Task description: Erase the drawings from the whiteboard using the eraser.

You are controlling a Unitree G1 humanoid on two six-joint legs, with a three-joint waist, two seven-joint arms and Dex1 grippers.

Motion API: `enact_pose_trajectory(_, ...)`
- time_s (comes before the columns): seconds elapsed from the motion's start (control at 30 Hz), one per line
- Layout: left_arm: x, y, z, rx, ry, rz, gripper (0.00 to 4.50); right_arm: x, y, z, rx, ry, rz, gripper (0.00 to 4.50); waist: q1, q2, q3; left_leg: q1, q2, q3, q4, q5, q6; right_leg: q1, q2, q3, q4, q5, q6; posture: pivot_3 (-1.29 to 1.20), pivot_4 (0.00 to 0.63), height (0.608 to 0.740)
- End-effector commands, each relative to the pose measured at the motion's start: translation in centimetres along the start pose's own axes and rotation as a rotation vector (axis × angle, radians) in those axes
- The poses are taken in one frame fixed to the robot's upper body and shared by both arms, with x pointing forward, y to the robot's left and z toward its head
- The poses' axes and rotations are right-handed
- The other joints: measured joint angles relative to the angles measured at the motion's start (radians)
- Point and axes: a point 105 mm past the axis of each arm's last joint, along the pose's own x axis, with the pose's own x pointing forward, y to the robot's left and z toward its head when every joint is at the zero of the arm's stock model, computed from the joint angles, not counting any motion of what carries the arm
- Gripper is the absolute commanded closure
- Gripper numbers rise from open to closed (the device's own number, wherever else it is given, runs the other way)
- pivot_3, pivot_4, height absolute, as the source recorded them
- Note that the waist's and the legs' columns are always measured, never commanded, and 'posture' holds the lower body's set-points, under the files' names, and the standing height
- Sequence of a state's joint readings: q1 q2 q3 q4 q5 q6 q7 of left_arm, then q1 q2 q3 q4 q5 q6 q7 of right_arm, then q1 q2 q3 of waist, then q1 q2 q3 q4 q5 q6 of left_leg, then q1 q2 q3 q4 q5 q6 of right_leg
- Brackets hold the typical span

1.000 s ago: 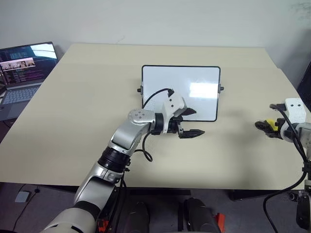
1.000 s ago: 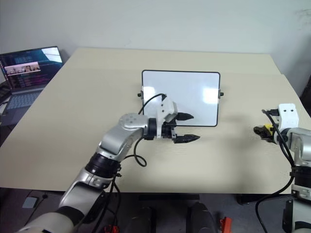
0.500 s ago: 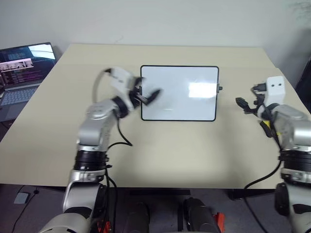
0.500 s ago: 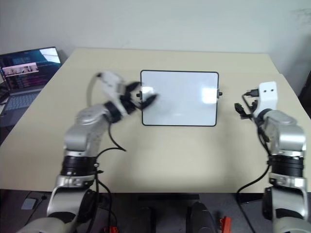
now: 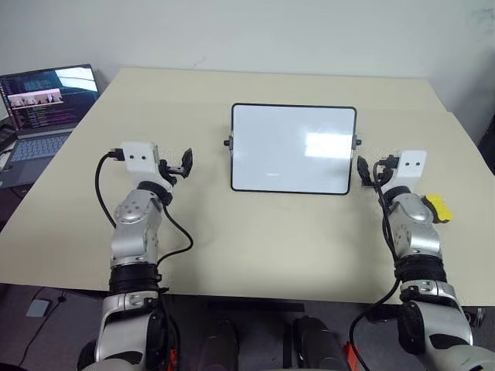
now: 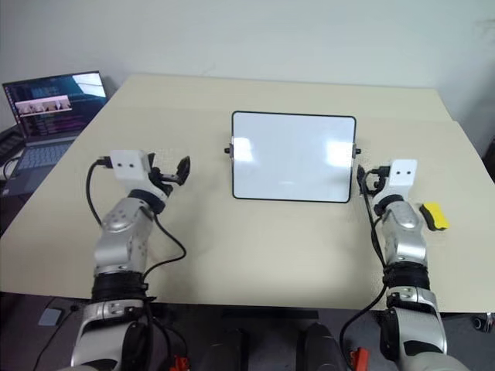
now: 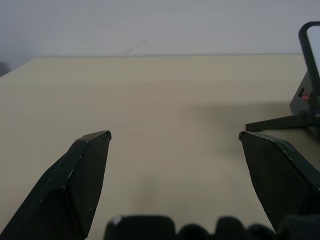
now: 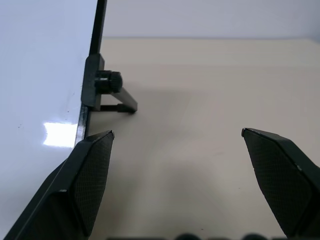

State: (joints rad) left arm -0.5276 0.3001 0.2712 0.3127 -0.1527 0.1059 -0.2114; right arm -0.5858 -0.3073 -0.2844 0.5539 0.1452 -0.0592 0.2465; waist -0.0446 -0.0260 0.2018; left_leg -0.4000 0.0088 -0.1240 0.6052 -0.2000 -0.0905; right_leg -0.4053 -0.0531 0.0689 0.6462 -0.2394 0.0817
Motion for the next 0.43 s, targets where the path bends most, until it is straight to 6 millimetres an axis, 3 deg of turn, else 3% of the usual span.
enact_pose_trajectory(0.03, 0.1, -0.6, 0.4, 0.038, -0.065, 0.044, 0.00, -0.4, -0.3, 0.7, 0.026, -0.086, -0.009, 0.03, 0.000, 0.000, 0.000, 0.000, 0.000, 0.000, 0.000, 0.000, 0.000, 0.000, 0.000, 0.000, 0.000, 0.000, 0.000, 0.00, 0.150, 0.740)
enact_pose_trajectory(0.43, 0.1, -1.3, -1.7, 0.037, -0.044, 0.043, 0.00, -0.8, -0.2, -0.7, 0.029, -0.080, -0.035, 0.03, -0.014, 0.000, 0.000, 0.000, 0.000, 0.000, 0.000, 0.000, 0.000, 0.000, 0.000, 0.000, 0.001, 0.000, 0.000, 0.00, 0.150, 0.740)
